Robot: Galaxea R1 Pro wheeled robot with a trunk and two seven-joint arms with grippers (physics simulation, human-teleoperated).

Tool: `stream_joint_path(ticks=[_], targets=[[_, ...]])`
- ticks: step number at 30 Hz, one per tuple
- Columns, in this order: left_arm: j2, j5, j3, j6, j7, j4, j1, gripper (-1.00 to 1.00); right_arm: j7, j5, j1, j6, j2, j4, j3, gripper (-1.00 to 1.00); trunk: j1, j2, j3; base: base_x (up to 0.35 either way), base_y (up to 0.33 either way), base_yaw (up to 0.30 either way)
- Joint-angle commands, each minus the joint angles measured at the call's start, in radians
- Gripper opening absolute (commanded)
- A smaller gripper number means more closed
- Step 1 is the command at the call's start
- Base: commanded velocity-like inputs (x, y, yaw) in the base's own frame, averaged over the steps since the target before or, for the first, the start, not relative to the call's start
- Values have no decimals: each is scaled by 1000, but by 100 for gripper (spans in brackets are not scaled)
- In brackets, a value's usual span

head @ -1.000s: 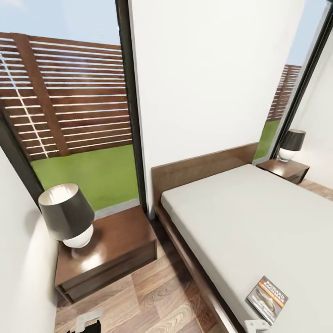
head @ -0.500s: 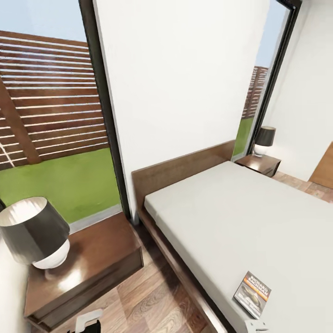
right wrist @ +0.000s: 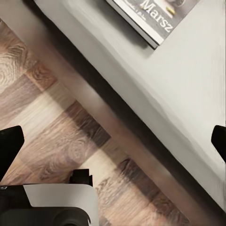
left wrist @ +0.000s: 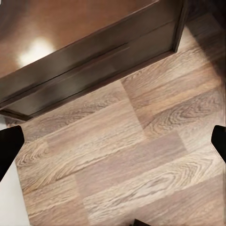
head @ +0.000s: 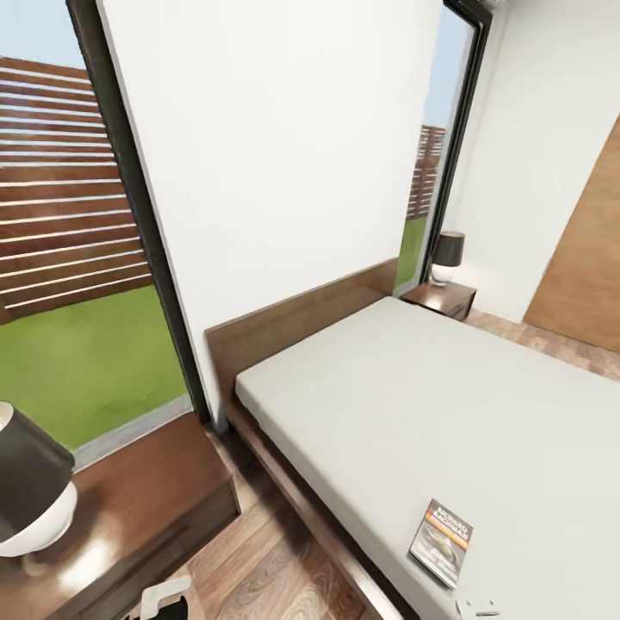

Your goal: In the bedroom, move the book from the bed onto either nightstand, and place the two sandals side by side next to the bed.

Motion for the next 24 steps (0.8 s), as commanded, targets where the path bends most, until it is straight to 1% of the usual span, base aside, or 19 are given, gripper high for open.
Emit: stream_joint_path(ticks=[1,16,20,24], targets=[[1,7,-9,-2,5,-1,0,100,-2,10,-1,-4,0,2,-8,100,1,-2,-2,105,0,-279],[1,7,-9,-2,5,-1,0,100,-2,10,-1,-4,1,2,-8,100,1,-2,3,77,0,-274],[1,7,-9,-2,5,-1,0,100,-1,11,-1,-4,0,2,-8,100,1,-2,4,20,0,-156],[1,7,-9,-2,5,-1,0,100,-1,12,-1,-4,0,1,-7,100,1,-2,4,9,0,-68]])
